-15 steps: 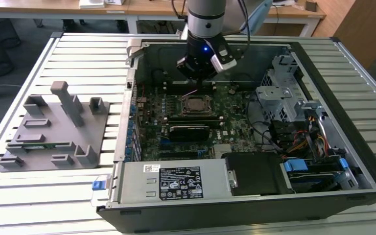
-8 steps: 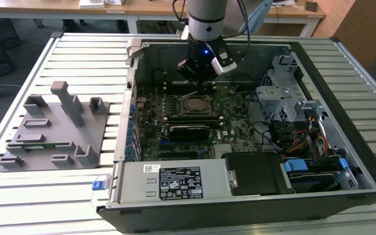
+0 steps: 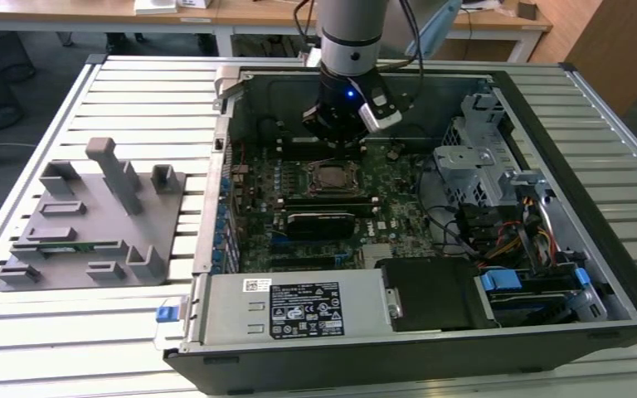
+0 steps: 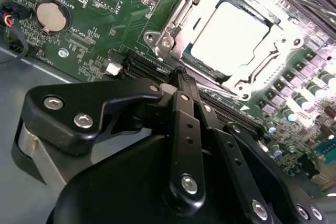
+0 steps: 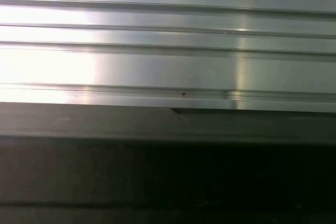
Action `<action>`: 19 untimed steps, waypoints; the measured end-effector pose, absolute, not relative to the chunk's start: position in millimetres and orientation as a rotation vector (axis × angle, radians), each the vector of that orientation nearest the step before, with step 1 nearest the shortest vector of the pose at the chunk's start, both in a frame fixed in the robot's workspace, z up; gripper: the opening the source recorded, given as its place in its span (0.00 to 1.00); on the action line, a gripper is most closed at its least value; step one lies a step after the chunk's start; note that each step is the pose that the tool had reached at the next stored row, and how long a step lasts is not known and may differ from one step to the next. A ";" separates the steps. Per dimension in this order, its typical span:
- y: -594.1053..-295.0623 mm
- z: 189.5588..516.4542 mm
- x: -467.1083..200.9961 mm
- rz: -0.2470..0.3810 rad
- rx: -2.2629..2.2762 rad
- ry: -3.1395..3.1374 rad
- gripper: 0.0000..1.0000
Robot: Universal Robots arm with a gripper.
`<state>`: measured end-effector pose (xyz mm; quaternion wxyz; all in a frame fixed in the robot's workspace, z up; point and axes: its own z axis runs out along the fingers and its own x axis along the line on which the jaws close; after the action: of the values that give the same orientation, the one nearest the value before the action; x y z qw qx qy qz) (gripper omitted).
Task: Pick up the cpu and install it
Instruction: 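Install the first cpu locking lever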
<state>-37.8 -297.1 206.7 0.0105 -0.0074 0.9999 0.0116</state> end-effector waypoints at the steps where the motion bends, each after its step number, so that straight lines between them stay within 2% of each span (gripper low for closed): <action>1: -297.1 205.8 -37.5 0.036 -0.024 3.120 0.11; 19: -297.1 201.5 -35.0 0.038 -0.030 3.120 0.11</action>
<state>-35.0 -297.1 201.5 0.0105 -0.0095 0.9998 0.0122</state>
